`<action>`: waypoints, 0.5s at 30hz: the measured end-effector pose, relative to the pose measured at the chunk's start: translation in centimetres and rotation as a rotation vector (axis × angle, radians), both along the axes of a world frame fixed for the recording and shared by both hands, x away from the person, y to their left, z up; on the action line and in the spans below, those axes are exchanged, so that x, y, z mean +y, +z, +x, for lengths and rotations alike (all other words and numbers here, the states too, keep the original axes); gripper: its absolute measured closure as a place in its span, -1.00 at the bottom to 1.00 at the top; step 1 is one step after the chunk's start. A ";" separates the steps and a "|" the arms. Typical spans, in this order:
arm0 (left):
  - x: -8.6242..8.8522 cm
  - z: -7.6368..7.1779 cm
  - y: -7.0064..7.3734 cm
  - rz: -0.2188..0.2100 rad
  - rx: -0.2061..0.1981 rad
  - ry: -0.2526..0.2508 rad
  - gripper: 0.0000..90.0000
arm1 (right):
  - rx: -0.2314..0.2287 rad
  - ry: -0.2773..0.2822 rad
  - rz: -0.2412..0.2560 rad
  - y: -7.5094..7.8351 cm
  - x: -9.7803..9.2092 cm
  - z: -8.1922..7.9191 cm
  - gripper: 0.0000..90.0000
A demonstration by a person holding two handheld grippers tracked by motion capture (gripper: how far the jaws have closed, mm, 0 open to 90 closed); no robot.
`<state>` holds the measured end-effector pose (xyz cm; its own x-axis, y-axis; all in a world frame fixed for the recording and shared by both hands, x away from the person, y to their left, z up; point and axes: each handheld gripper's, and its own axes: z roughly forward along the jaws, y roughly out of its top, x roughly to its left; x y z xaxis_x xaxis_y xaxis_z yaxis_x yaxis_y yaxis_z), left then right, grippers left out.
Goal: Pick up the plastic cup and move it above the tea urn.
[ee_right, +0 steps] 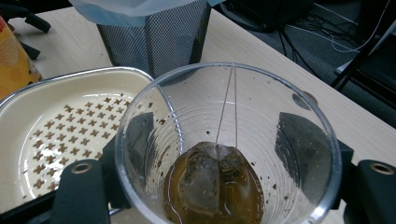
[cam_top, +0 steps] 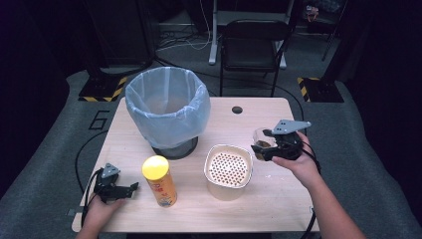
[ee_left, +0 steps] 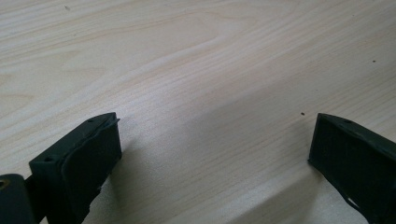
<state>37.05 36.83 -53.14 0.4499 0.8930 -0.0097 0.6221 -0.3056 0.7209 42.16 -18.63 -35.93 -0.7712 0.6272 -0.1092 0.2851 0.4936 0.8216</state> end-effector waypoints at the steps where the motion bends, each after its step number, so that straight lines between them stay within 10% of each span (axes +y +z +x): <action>1: 0.0 0.0 0.0 0.000 0.000 0.000 -0.95 | 0.000 -0.001 -0.004 0.1 0.2 0.3 -0.37; 15: 0.0 0.0 0.0 0.000 0.000 0.000 -0.95 | -0.109 0.088 -0.014 -0.2 2.9 3.3 -0.33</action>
